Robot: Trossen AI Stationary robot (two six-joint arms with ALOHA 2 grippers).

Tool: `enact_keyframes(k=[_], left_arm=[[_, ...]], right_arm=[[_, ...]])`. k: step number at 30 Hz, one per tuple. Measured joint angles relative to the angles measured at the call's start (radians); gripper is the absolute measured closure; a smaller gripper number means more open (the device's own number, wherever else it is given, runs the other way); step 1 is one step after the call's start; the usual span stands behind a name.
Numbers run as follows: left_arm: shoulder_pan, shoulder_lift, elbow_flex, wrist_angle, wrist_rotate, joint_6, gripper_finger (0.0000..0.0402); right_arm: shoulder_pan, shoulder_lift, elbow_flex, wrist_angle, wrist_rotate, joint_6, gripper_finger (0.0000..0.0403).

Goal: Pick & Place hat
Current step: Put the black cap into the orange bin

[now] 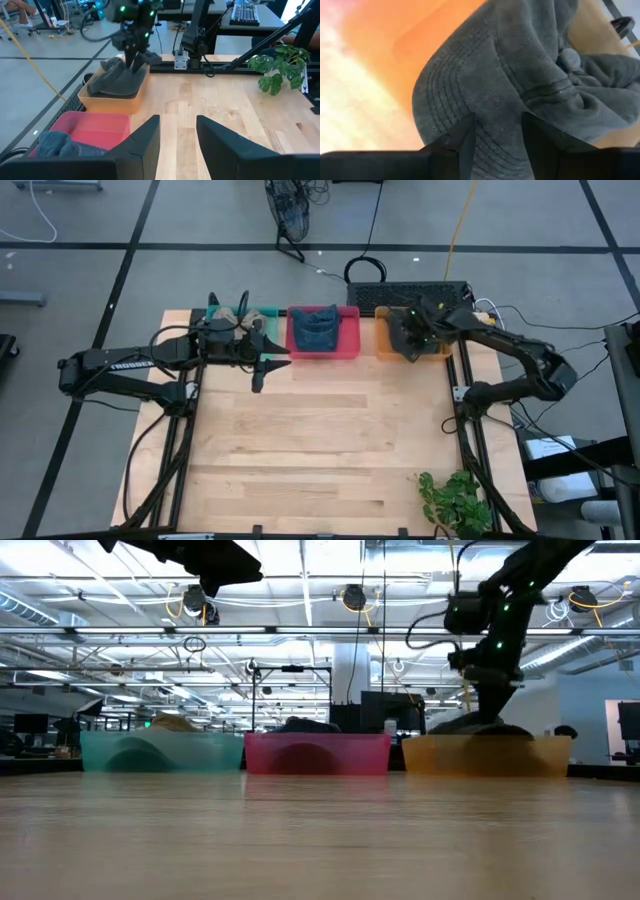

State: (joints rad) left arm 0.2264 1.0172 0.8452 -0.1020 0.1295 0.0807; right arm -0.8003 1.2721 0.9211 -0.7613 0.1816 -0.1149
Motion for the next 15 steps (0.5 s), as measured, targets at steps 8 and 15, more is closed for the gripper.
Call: enact_keyframes(k=[8, 15], left_arm=[[0.000, 0.000, 0.000, -0.008, 0.000, 0.015, 0.0261], [0.000, 0.000, 0.000, -0.010, 0.000, 0.013, 0.0261]], right_arm=[[-0.004, 0.120, -0.054, 0.100, 0.037, 0.001, 0.0268], [-0.004, 0.082, -0.075, 0.073, 0.034, -0.026, 0.0268]])
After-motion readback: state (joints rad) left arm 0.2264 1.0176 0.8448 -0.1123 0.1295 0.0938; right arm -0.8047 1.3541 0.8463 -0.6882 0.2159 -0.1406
